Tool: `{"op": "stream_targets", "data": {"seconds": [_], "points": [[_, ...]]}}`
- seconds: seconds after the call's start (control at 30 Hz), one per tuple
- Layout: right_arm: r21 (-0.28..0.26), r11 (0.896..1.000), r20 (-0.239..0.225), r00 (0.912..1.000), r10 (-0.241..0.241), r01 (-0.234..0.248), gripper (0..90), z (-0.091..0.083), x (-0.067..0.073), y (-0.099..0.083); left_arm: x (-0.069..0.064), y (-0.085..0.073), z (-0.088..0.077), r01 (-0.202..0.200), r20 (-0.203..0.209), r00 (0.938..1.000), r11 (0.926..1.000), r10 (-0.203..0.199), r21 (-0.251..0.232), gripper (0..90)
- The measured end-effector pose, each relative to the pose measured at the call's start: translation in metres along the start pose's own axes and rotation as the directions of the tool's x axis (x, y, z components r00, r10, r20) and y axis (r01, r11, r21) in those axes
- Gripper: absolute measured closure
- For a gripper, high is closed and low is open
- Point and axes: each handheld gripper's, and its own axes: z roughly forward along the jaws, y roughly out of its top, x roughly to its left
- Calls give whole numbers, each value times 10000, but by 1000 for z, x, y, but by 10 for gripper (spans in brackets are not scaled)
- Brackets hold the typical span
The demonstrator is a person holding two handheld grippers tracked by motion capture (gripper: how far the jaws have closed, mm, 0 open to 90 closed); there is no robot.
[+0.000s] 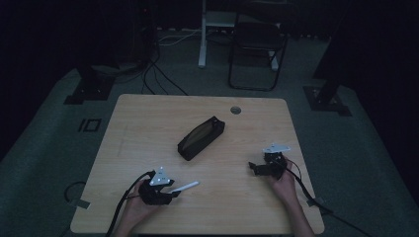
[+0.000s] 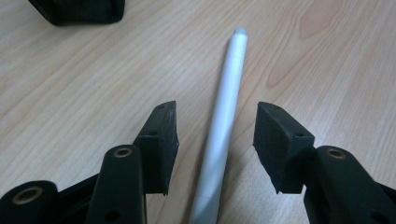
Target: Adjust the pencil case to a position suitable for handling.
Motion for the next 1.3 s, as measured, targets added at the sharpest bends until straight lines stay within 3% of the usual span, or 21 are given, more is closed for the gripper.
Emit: {"op": "stream_targets", "data": {"seconds": [0.43, 0.7, 0.77, 1.0, 1.3], "points": [[3, 10000, -2, 10000, 2, -2, 128, 0, 0, 0, -4, -5, 4, -81, -155, 9998, 9992, 87, 402, 518], [0, 10000, 0, 10000, 0, 0, 128, 0, 0, 0, -3, -6, 3, -81, -156, 9998, 9994, 86, 347, 534], [0, 10000, 0, 10000, -1, 1, 128, 0, 0, 0, -4, -7, 3, -244, -312, 9992, 9990, 255, 361, 552], [-1, 10000, -1, 10000, 3, -3, 128, 0, 0, 0, -4, -7, 2, -245, -320, 9992, 9990, 257, 368, 604], [-1, 10000, -1, 10000, 3, -3, 128, 0, 0, 0, -8, -7, 0, -328, -241, 9991, 9980, 342, 544, 734]]}}
